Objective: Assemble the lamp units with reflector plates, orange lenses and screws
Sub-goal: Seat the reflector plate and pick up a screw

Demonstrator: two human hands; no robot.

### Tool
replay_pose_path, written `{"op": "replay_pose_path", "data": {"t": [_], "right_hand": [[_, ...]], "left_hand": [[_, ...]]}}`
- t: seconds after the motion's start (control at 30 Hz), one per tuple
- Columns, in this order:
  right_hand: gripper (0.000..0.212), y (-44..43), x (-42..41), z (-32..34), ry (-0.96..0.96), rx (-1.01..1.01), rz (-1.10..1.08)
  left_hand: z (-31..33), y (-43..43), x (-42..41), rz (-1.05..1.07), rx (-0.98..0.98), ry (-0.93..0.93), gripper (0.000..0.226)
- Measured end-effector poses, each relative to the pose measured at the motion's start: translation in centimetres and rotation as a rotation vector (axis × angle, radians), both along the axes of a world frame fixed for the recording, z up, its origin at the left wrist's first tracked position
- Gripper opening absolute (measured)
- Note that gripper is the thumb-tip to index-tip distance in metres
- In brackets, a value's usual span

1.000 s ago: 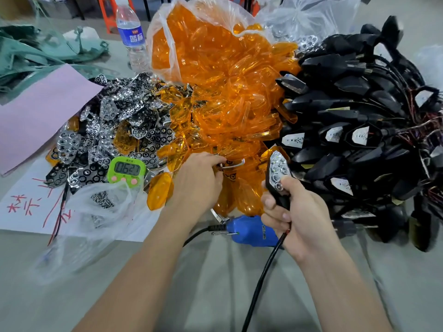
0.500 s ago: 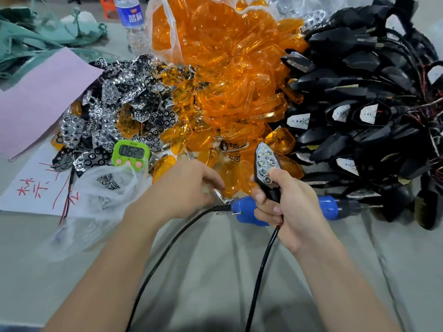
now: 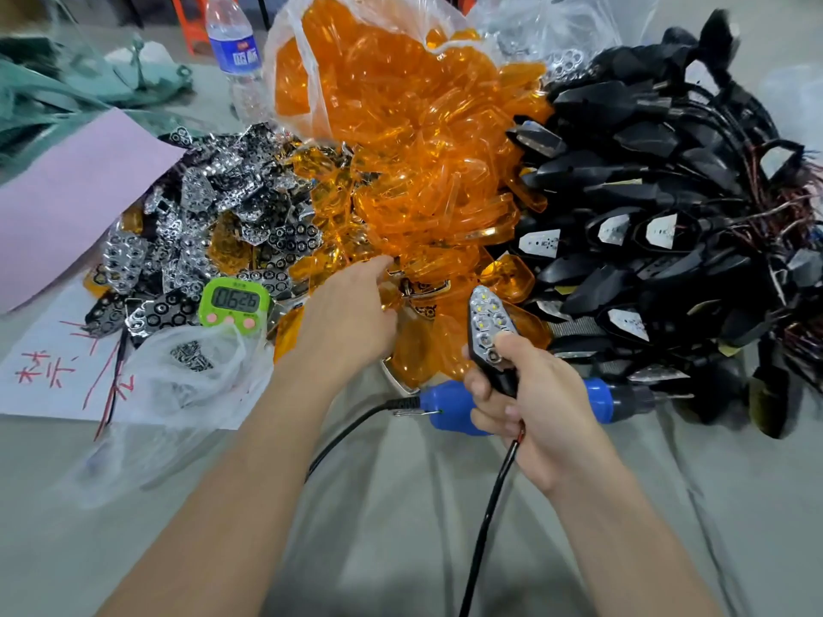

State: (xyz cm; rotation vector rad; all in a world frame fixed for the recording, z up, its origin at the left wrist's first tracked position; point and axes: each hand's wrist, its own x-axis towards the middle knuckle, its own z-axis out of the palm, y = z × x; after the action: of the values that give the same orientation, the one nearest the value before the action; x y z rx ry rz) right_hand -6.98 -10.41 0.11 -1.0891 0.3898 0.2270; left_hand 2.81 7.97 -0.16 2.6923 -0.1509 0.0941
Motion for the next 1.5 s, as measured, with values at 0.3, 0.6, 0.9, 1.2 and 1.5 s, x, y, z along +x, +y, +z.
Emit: {"op": "replay_pose_path", "data": {"t": [0.3,0.6,0.9,1.2,1.5], "right_hand": [[0.033,-0.5,0.4,0.3,0.003,-0.010,-0.027],[0.035,-0.5,0.6,0.1,0.014,0.008,-0.018],[0.035,0.8,1.5,0.7,0.002,-0.010,0.025],[0.034,1.6,2.1,0.8,0.009,-0.024,0.027],[0.034,1.1,1.7,0.5,0.005,-0.055,0.031]], "left_hand": [[-0.6,-0.9,1.0,-0.040,0.044,-0.149,0.023],[0.0,0.9,2.0,-0.022,-0.250,0.116,0.028],[-1.1,3.4,2.7,0.224,-0.210,-0.158,0.046],[-2.5,-0.2,2.1,-0.144,-0.158,-0.084,0.049],[-0.4,6.9,0.3,0.153,-0.432,-0.215,0.051]]}}
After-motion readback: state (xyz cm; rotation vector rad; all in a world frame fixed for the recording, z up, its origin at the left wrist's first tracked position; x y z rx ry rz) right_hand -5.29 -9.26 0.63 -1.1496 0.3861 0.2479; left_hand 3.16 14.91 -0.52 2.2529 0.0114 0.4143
